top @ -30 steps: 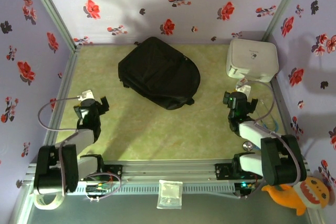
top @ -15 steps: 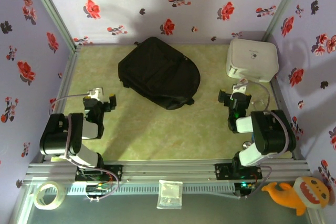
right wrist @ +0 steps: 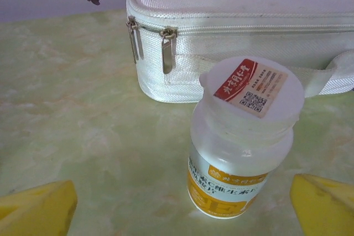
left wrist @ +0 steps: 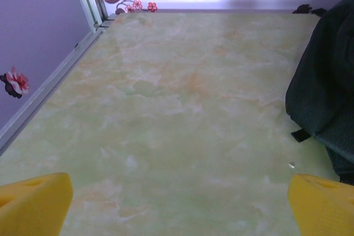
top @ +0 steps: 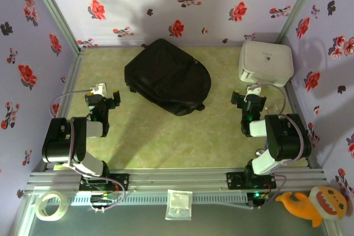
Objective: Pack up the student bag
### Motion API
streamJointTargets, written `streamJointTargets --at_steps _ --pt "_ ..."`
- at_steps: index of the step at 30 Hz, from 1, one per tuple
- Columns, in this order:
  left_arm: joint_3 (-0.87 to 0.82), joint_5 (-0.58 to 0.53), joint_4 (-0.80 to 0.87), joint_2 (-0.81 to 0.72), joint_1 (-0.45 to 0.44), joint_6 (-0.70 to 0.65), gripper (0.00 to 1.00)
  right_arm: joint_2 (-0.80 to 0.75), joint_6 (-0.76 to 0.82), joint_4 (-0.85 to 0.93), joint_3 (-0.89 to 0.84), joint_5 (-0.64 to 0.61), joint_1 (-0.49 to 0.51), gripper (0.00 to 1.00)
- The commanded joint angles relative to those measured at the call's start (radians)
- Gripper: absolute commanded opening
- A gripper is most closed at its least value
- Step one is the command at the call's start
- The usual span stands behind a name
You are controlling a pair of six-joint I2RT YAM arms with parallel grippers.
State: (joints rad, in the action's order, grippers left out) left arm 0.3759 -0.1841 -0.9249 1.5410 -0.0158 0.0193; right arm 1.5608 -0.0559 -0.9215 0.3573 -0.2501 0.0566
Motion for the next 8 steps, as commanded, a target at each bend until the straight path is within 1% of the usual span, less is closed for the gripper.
streamJointTargets --at_steps 1,3,8 --pt "0.014 -0.019 0.018 0.007 -0.006 0.001 1.00 0.001 -0.018 0.015 0.020 0.010 -0.008 0.99" --pt "0.020 0.011 0.037 0.006 0.007 0.006 1.00 0.000 -0.024 0.022 0.024 0.021 -0.016 0.99" --pt "0.015 0.012 0.028 0.004 0.007 0.005 1.00 -0.002 -0.030 0.023 0.025 0.027 -0.023 0.99"
